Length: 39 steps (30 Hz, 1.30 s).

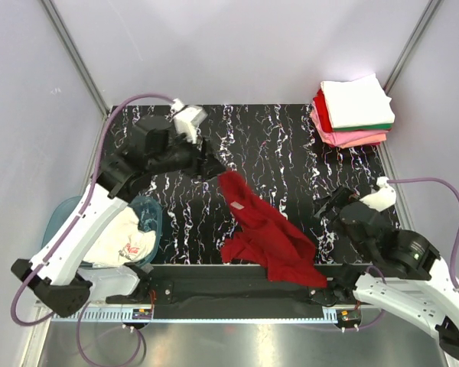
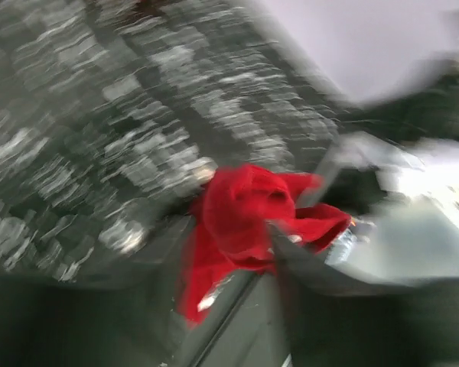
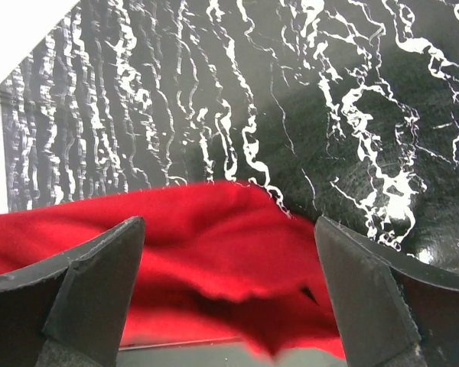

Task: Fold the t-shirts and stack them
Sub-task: Move the tshirt to the center of the board, then flatten the tshirt out

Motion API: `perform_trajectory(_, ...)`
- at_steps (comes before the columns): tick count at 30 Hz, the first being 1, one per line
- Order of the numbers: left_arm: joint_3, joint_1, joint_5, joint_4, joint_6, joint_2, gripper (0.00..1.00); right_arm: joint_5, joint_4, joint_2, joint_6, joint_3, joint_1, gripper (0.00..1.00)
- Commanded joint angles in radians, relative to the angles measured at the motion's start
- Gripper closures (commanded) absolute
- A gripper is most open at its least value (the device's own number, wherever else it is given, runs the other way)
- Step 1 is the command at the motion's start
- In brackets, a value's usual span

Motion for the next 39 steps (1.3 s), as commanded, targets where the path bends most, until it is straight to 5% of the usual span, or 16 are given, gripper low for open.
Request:
perform_trajectory(1,-0.14,0.117,-0.299,-0.063,-0.027,-0.043,0.33,0.018,0.029,0.058,0.051,-0.033,-0.001,0.0)
perform_trajectory(3,-0.148,0.154,-0.384,-0.19,-0.035,0.038,0.16,-0.023,0.064,0.13,0.029,-0.036,-0.001,0.0)
perform_trajectory(6,-0.189,0.108,-0.479,-0.209,-0.085,0.032,0.09,-0.048,0.03,0.239,0.035,-0.003,-0.001,0.0)
perform_trajectory(10,-0.249,-0.152,-0.505,-0.154,-0.222,-0.048,0.12,-0.028,0.028,0.258,0.054,-0.005,-0.001,0.0)
perform_trajectory(15,-0.436,-0.421,-0.425,0.148,-0.391,-0.024,0.15,0.067,-0.076,0.226,0.072,0.059,-0.015,0.0)
perform_trajectory(18,-0.354,-0.588,-0.467,0.208,-0.304,0.137,0.15,0.122,-0.165,0.223,0.08,0.146,-0.017,0.0)
perform_trajectory(22,-0.121,-0.765,-0.647,0.095,-0.132,0.405,0.14,0.144,-0.222,0.158,0.066,0.223,-0.017,0.0)
perform_trajectory(25,-0.026,-0.782,-0.686,0.05,-0.068,0.589,0.15,0.132,-0.236,0.073,0.058,0.246,-0.017,0.0)
perform_trajectory(36,0.037,-0.782,-0.806,0.055,0.02,0.755,0.21,0.083,-0.256,0.028,0.046,0.242,-0.017,0.0)
perform_trajectory(39,0.044,-0.783,-0.85,0.062,0.049,0.771,0.49,0.069,-0.25,0.032,0.043,0.234,-0.015,0.0)
